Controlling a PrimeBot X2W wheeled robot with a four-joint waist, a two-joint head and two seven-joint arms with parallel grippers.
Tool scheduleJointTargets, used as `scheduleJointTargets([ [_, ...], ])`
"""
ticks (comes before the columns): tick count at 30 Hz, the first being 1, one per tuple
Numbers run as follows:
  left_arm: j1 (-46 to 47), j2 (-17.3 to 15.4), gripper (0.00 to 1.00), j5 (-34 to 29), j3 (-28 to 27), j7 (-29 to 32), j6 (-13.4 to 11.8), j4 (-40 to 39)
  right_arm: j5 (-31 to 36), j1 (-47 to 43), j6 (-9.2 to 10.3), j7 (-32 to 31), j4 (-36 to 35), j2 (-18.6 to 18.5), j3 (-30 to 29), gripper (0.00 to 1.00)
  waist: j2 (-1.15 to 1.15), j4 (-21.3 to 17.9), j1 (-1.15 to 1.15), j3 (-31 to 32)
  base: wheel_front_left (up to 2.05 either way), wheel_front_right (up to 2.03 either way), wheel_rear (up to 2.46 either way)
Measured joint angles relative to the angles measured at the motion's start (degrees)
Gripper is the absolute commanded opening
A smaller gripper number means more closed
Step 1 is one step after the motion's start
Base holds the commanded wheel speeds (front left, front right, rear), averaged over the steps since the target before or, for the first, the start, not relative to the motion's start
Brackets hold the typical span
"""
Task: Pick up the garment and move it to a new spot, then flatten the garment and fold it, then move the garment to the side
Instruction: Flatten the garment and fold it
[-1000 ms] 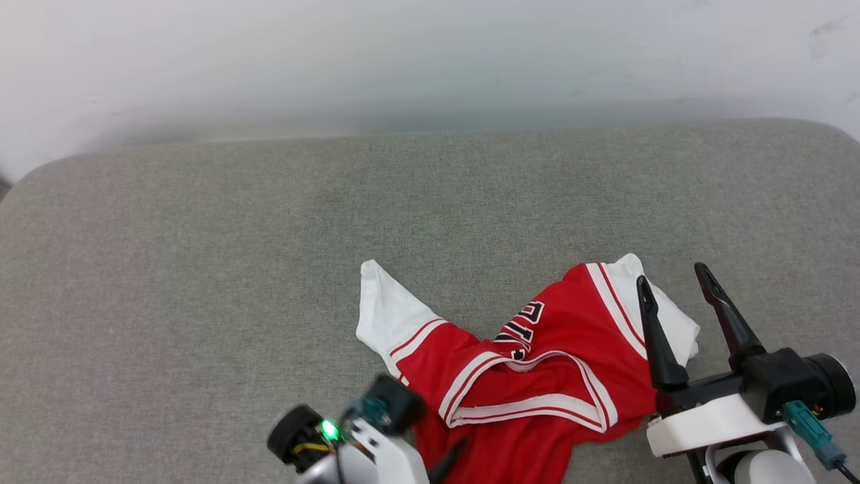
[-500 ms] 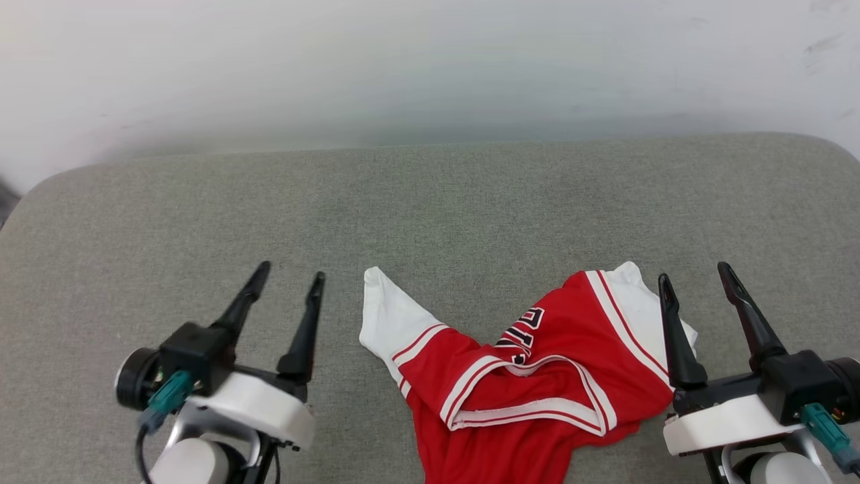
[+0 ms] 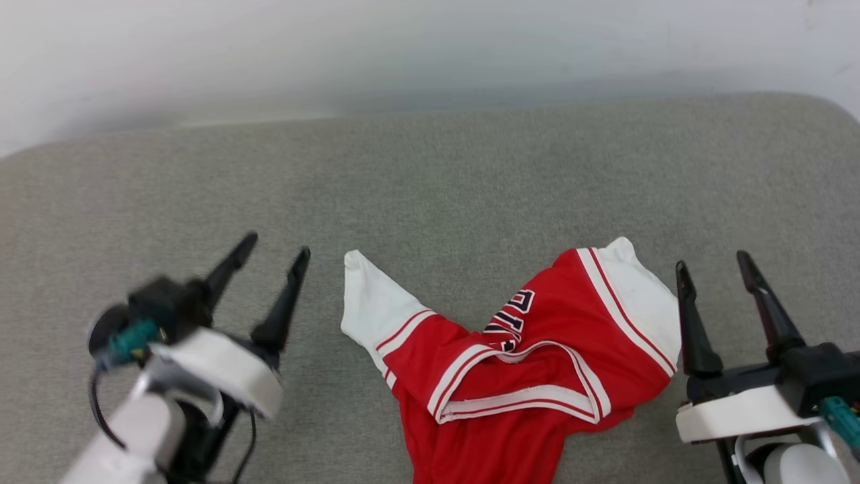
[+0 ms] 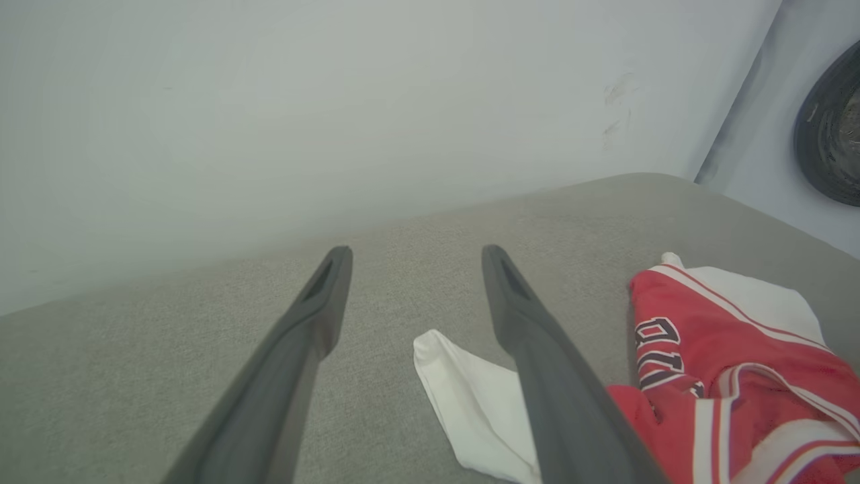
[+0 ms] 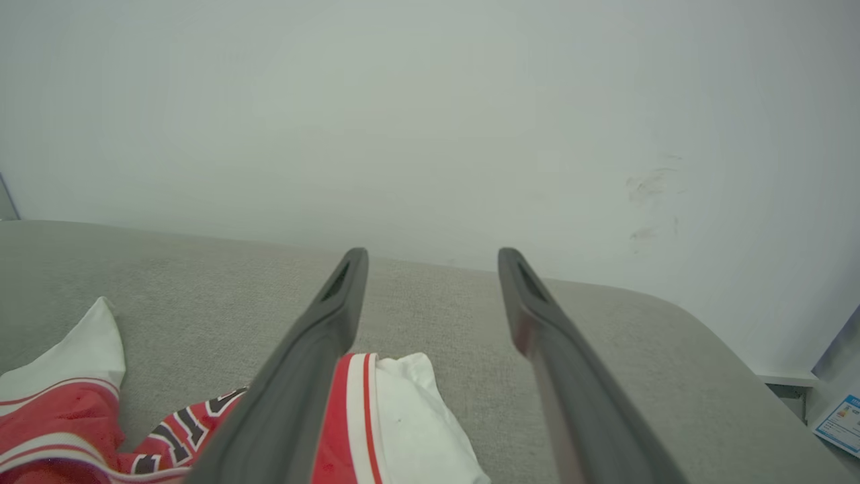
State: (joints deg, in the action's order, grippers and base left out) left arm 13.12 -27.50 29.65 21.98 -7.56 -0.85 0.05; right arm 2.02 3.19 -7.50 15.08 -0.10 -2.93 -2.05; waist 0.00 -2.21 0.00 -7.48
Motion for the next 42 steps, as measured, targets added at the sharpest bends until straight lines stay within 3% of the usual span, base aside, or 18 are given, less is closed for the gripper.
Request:
scheduleJointTargets([
  [4,7.43,-2.75,1.00,4.04,-0.75,9.77,2.70,1.70,-0.62,1.20,0.00,0.01,-0.29,-0.01,-1.04,1.00,0.00,-1.16,0.00,-2.48,0.00,0.00,0.00],
  [7,12.47,-4.66,1.00,6.72,1.14,20.76,4.63,3.33,-0.94,1.57,0.00,0.01,-0.23,0.01,-0.89,1.00,0.00,-2.28,0.00,-4.33,0.00,0.00,0.00],
  [11,17.77,-6.01,1.00,11.76,3.31,34.44,5.98,5.66,-1.59,2.73,0.00,0.00,-0.31,-0.01,-0.85,1.00,0.00,-3.88,0.00,-6.61,0.00,0.00,0.00],
  [16,21.81,-7.02,1.00,15.83,5.42,44.81,6.92,8.02,-2.13,3.77,0.00,0.00,-0.40,-0.01,-0.55,1.00,0.00,-6.03,0.00,-9.01,0.00,0.00,0.00],
  [22,25.01,-7.01,1.00,16.18,7.39,50.56,6.70,11.06,-2.74,4.51,0.00,0.00,-0.47,-0.01,-0.13,1.00,0.00,-7.98,0.00,-11.43,0.00,0.00,0.00],
  [34,29.15,-8.02,1.00,12.29,11.16,52.81,7.17,16.41,-4.13,5.49,0.00,0.00,-0.65,-0.01,0.67,1.00,0.00,-10.21,0.00,-15.07,0.00,0.00,0.00],
  [35,29.16,-8.02,0.79,12.35,11.25,52.88,7.19,16.71,-4.19,5.69,0.00,0.01,-0.64,-0.01,0.66,1.00,0.00,-10.32,0.00,-15.20,0.00,0.00,0.00],
  [36,29.21,-8.02,0.50,12.45,11.39,52.97,7.25,16.92,-4.26,5.78,0.00,0.01,-0.65,-0.01,0.68,1.00,0.00,-10.42,0.00,-15.30,0.00,0.00,0.00],
  [37,29.30,-7.94,0.00,12.59,11.52,53.06,7.31,17.18,-4.37,5.78,-0.01,0.01,-0.64,-0.01,0.71,1.00,0.00,-10.47,0.00,-15.35,0.00,0.00,0.00],
  [42,28.77,-7.19,0.00,13.96,11.95,51.30,7.56,17.71,-4.02,5.97,0.00,0.01,-0.40,0.00,0.42,1.00,0.00,-10.47,0.00,-15.02,0.00,0.00,0.00],
])
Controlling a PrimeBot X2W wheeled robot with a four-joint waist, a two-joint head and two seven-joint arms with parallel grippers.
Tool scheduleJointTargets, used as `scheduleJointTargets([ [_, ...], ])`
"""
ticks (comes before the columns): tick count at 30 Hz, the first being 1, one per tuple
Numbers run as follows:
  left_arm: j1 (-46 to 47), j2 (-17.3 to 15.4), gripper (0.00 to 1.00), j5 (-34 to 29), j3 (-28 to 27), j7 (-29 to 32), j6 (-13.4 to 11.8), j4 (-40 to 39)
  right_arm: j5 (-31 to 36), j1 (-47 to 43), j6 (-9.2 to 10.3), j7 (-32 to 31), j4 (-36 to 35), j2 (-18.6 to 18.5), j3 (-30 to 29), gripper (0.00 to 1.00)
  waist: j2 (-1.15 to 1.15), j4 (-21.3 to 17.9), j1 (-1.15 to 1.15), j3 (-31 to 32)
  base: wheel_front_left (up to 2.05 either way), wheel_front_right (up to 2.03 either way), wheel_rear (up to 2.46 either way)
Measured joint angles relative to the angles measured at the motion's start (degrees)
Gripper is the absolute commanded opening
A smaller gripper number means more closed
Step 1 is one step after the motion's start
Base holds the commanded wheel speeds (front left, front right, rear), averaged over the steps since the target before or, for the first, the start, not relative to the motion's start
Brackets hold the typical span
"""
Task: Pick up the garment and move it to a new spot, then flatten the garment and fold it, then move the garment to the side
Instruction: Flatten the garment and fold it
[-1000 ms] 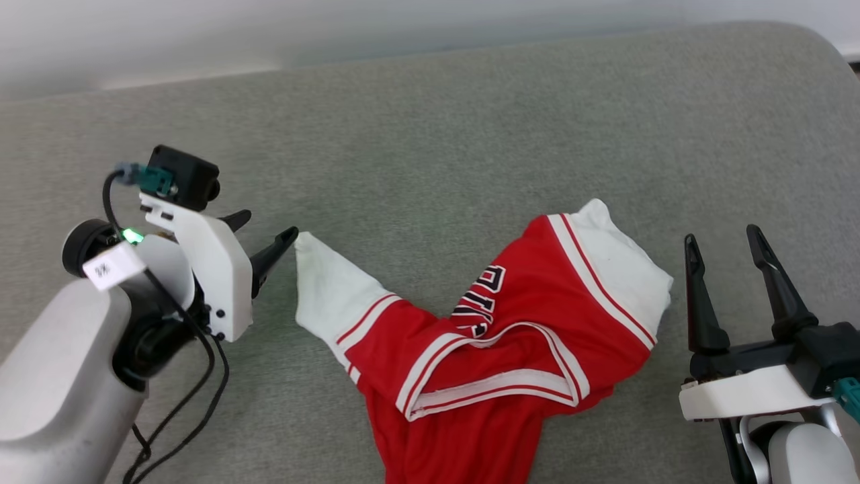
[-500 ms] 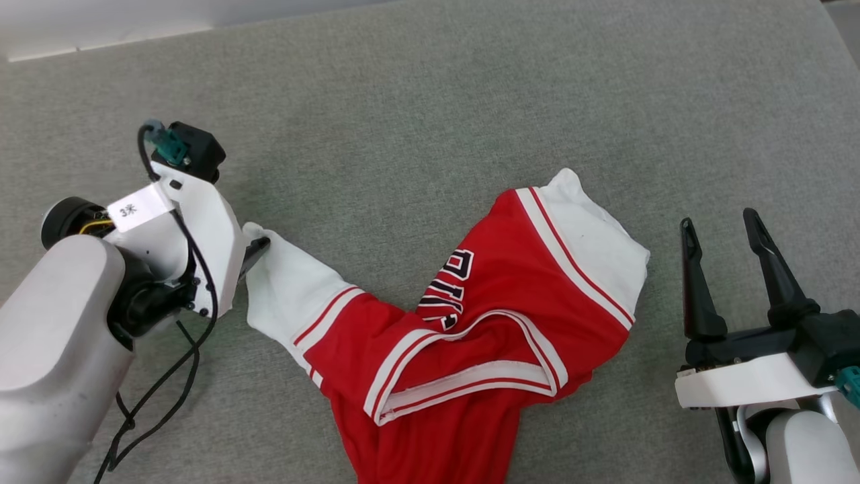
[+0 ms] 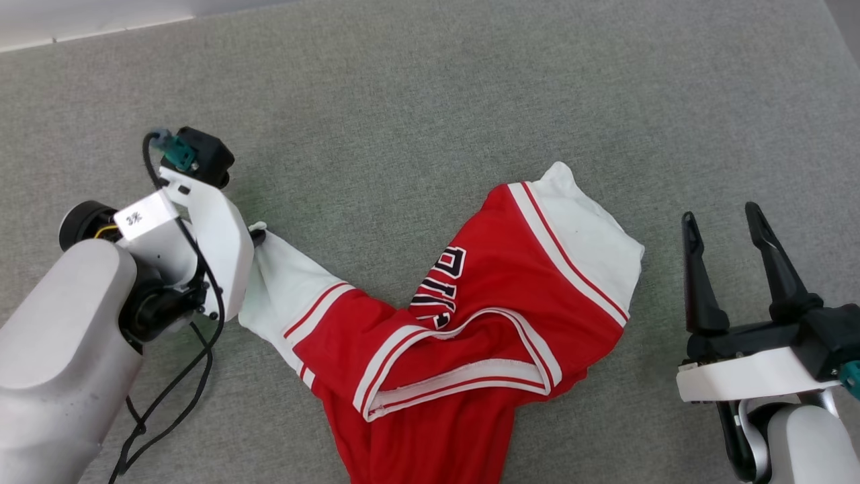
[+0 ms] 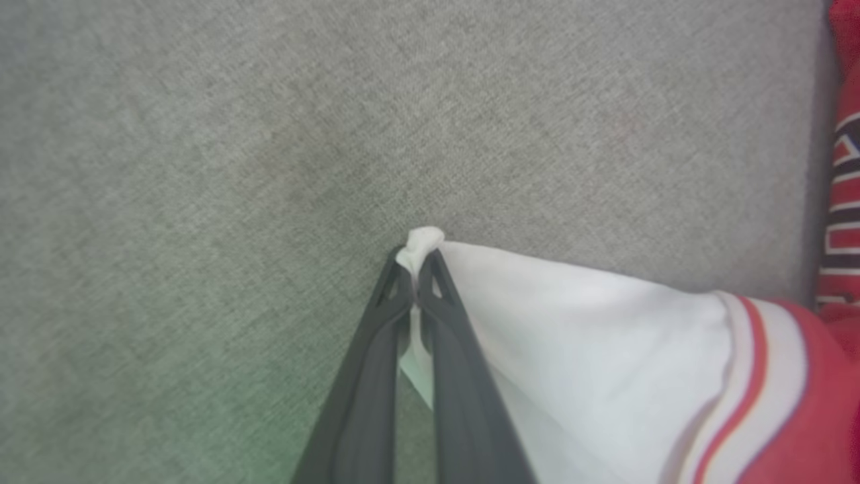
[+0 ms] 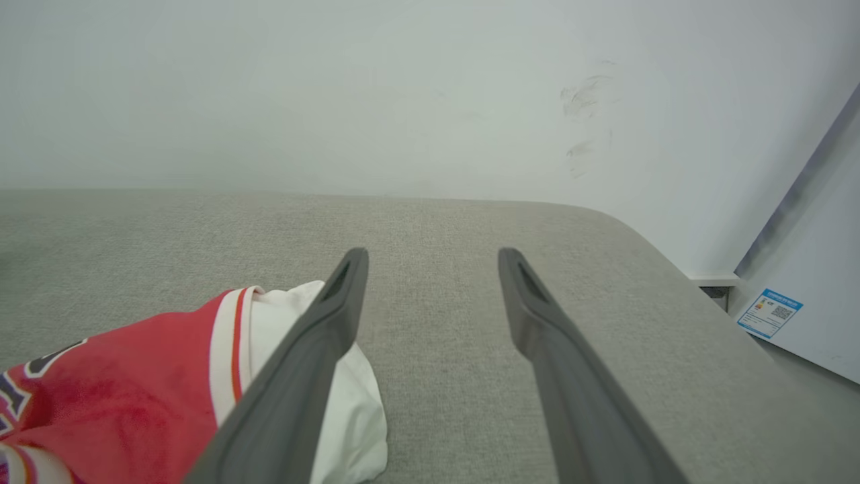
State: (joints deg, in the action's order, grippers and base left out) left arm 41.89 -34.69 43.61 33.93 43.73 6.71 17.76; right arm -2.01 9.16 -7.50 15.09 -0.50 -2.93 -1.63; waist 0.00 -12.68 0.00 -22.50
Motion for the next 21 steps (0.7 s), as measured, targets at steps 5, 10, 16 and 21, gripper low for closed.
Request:
scheduleJointTargets([
  [5,-1.77,0.15,0.00,-0.51,-1.46,-6.98,-0.02,-0.24,0.98,-0.24,0.00,-0.04,2.37,0.00,-0.93,1.00,0.00,0.58,0.00,1.54,0.00,0.00,0.00],
  [10,-4.33,-0.98,0.00,-0.89,-3.42,-12.43,-1.22,-4.02,1.12,0.03,0.00,-11.00,2.61,-0.81,0.51,1.00,0.00,2.10,0.00,3.43,0.00,0.00,0.00],
  [16,-8.75,-2.56,0.00,-1.37,-4.97,-15.86,-3.67,-12.09,-8.66,1.51,0.00,-38.02,-1.31,-12.18,5.34,1.00,0.00,4.51,0.00,4.75,0.00,0.00,0.00],
  [21,-11.44,-2.89,0.00,-1.79,-5.19,-16.74,-5.91,-19.07,-14.62,3.70,0.00,-55.92,-4.49,-17.73,6.57,1.00,0.00,6.91,0.00,4.93,0.00,0.00,0.00],
])
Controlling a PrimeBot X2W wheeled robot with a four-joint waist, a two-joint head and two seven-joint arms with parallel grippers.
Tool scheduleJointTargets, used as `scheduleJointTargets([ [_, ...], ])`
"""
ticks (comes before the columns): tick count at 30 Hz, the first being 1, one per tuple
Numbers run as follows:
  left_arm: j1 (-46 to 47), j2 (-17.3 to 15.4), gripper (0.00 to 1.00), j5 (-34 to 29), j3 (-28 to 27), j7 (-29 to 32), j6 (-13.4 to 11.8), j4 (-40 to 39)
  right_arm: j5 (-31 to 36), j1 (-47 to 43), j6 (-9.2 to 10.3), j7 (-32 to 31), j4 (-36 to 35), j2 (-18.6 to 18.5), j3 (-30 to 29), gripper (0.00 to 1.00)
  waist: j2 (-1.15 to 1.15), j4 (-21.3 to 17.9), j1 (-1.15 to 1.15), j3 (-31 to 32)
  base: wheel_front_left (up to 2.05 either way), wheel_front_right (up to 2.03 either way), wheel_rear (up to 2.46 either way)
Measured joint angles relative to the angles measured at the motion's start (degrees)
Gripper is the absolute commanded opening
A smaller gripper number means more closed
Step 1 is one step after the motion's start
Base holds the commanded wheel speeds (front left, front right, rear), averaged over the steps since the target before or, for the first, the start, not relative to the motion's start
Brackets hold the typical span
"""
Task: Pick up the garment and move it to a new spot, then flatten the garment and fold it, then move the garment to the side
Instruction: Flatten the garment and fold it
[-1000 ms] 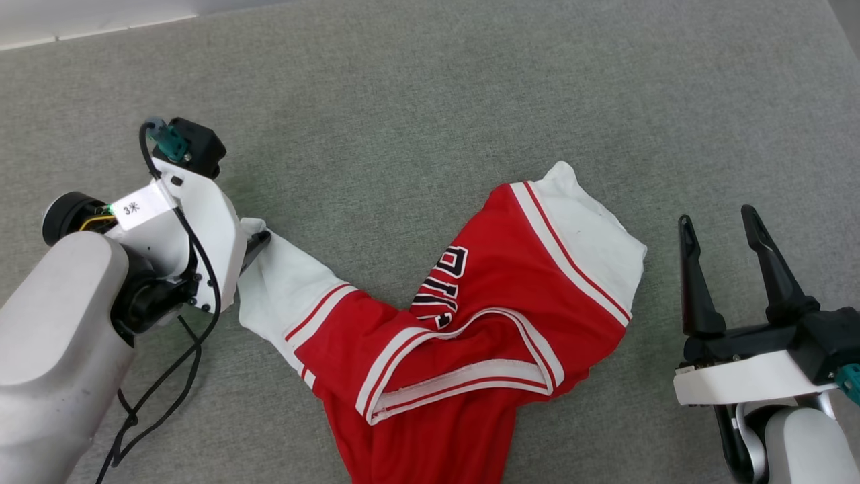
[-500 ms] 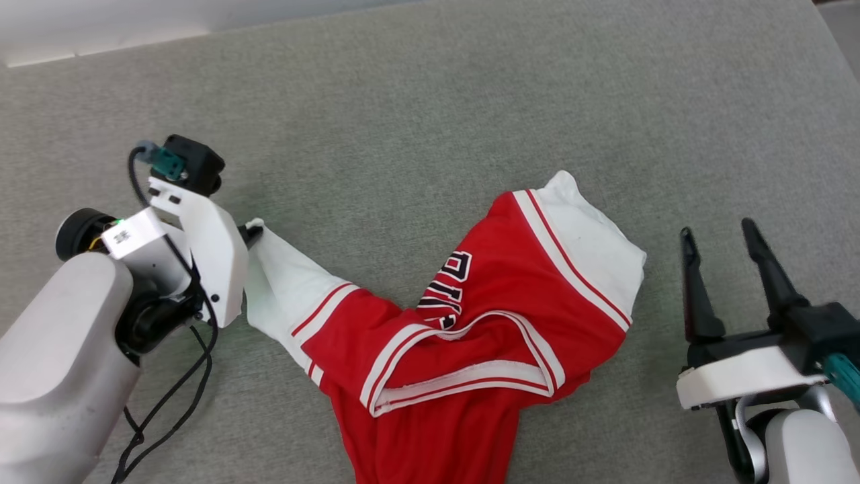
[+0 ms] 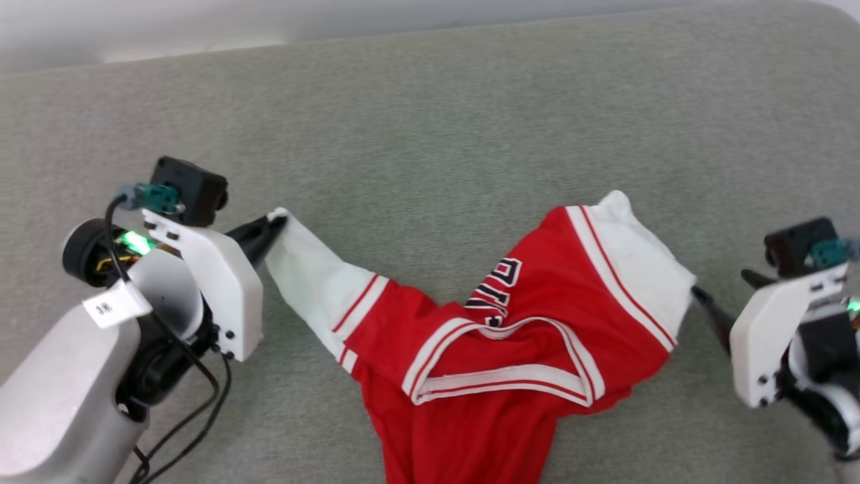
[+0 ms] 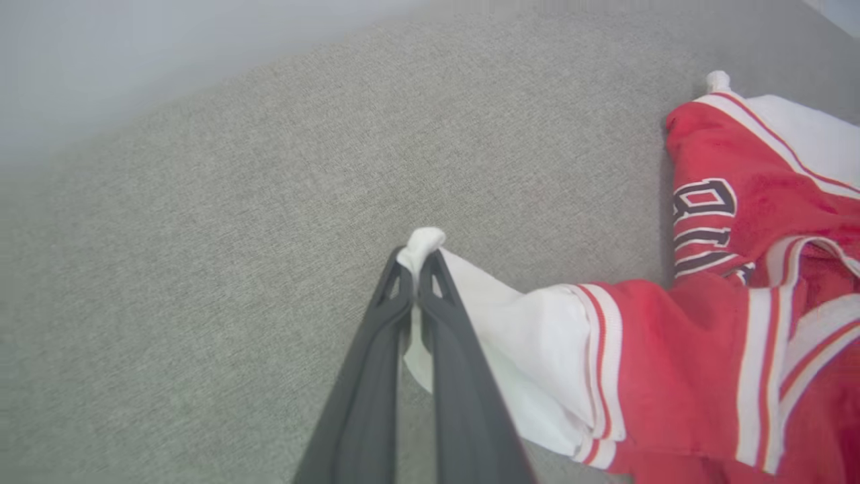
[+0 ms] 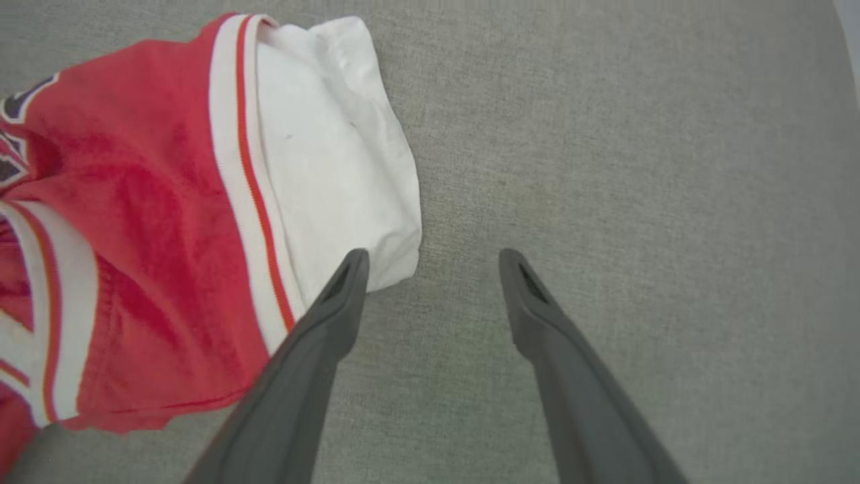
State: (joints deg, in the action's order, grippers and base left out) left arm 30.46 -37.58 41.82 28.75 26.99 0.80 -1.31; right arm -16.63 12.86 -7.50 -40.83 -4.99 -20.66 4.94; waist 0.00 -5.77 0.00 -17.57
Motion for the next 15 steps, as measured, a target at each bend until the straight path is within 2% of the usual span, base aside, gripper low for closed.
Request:
scheduleJointTargets([
  [6,-1.52,0.03,0.00,-0.93,0.59,-0.54,-1.31,-5.77,-2.86,3.13,0.00,-9.71,0.80,-2.12,-0.48,1.00,0.00,3.00,0.00,-0.67,0.00,0.00,0.00],
  [15,-2.01,0.75,0.00,-1.82,1.25,-1.55,-2.11,-9.61,-1.54,4.81,0.00,-10.61,6.38,-4.52,3.53,1.00,0.00,6.87,0.00,-2.49,0.00,0.00,0.00],
])
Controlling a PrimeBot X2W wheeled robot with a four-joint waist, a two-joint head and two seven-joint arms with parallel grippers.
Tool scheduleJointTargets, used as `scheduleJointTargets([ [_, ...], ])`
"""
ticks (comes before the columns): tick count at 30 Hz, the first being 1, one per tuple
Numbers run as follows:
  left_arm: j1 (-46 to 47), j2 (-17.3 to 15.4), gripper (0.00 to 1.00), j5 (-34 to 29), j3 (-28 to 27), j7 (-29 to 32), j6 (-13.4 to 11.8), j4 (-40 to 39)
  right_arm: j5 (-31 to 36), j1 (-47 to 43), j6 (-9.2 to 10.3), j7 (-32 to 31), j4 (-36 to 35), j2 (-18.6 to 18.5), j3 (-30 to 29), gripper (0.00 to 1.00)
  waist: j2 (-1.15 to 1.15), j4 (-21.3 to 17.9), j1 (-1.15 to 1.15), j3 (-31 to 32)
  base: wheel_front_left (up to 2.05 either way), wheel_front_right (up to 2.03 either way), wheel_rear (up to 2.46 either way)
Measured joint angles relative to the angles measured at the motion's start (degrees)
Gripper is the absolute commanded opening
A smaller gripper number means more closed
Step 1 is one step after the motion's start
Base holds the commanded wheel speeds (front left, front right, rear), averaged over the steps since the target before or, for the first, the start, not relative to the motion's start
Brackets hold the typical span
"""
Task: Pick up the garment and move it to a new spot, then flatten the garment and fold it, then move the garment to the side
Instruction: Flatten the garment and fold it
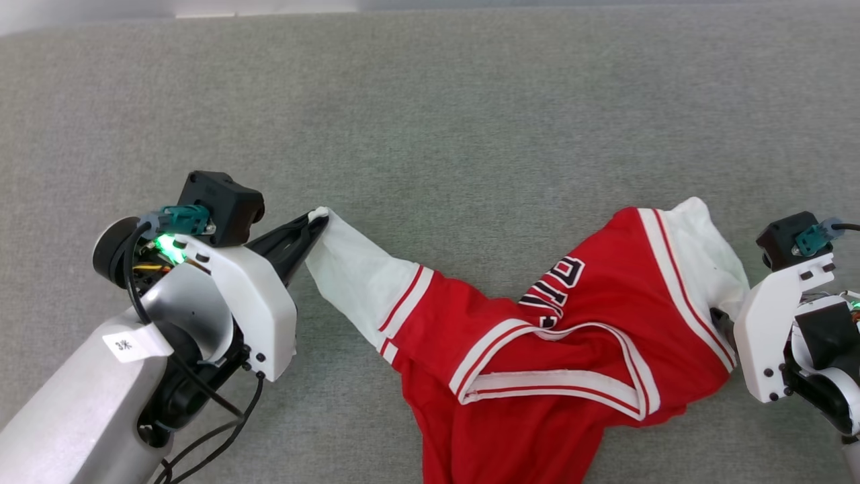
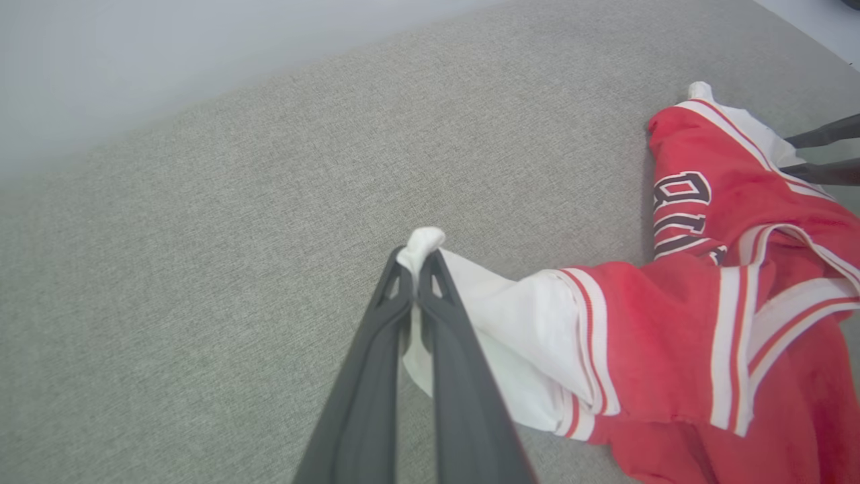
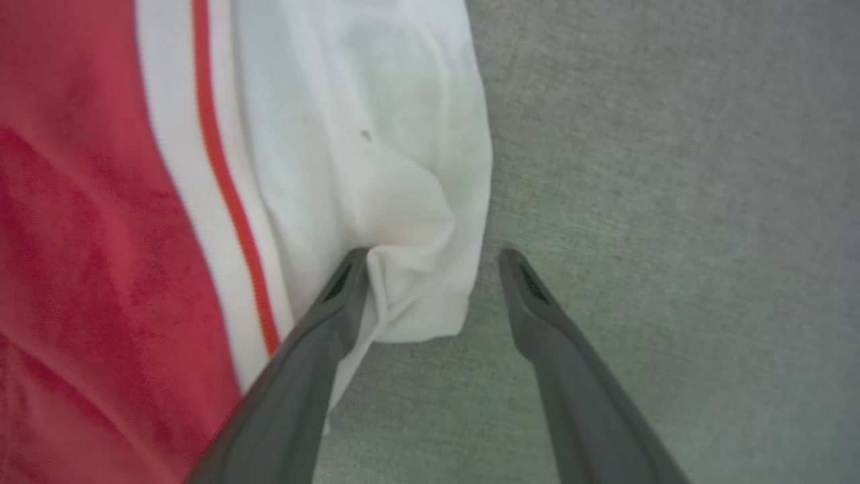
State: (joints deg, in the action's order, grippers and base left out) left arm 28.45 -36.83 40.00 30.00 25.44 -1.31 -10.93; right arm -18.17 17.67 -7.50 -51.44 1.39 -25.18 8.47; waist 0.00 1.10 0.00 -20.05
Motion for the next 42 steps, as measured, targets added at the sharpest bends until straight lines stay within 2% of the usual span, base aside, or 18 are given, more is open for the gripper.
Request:
scheduleJointTargets([
  [8,-0.46,0.49,0.00,-0.08,0.27,-0.93,-0.49,-1.49,-0.44,0.30,0.09,1.47,4.00,-2.21,3.71,1.00,0.00,2.20,-0.01,-1.63,0.00,0.00,0.00],
  [9,-0.51,0.51,0.00,-0.08,0.21,-1.01,-0.57,-1.51,-0.46,0.41,0.12,1.49,4.38,-2.57,4.22,0.88,0.00,2.41,-0.01,-1.77,0.00,0.00,0.00],
  [11,-0.60,0.47,0.00,-0.10,0.18,-1.37,-0.68,-1.40,-0.56,0.79,0.12,1.60,4.97,-3.30,5.15,0.04,0.00,2.76,-0.01,-1.93,0.00,0.00,0.00],
  [12,-0.64,0.45,0.00,-0.09,0.15,-1.44,-0.68,-1.24,-0.62,0.84,0.12,1.86,5.22,-3.42,5.47,0.00,0.00,2.87,-0.01,-1.94,0.00,0.00,0.00],
  [19,-1.69,-0.18,0.00,0.27,-1.13,-3.33,-0.81,0.14,-1.23,0.86,-0.05,4.81,6.50,-4.30,6.89,0.00,0.00,2.51,-0.01,0.16,0.00,0.00,0.00],
  [24,-3.43,-1.34,0.00,1.03,-3.23,-5.30,-1.76,0.29,-3.03,0.80,-0.02,5.27,5.57,-5.89,4.80,0.00,0.00,1.50,0.00,2.93,0.00,0.00,0.00],
  [32,-6.16,-4.34,0.00,1.09,-7.60,-8.16,-4.34,-1.82,-6.80,2.33,-0.01,5.19,-2.44,-9.13,1.53,0.00,0.00,-0.35,0.00,8.35,0.00,0.00,0.00],
  [42,-8.82,-9.36,0.00,-0.07,-13.80,-10.77,-7.92,-8.79,-11.18,7.55,-0.01,4.04,-11.60,-10.00,-2.50,0.00,0.00,-2.21,0.00,14.99,0.00,0.00,0.00],
])
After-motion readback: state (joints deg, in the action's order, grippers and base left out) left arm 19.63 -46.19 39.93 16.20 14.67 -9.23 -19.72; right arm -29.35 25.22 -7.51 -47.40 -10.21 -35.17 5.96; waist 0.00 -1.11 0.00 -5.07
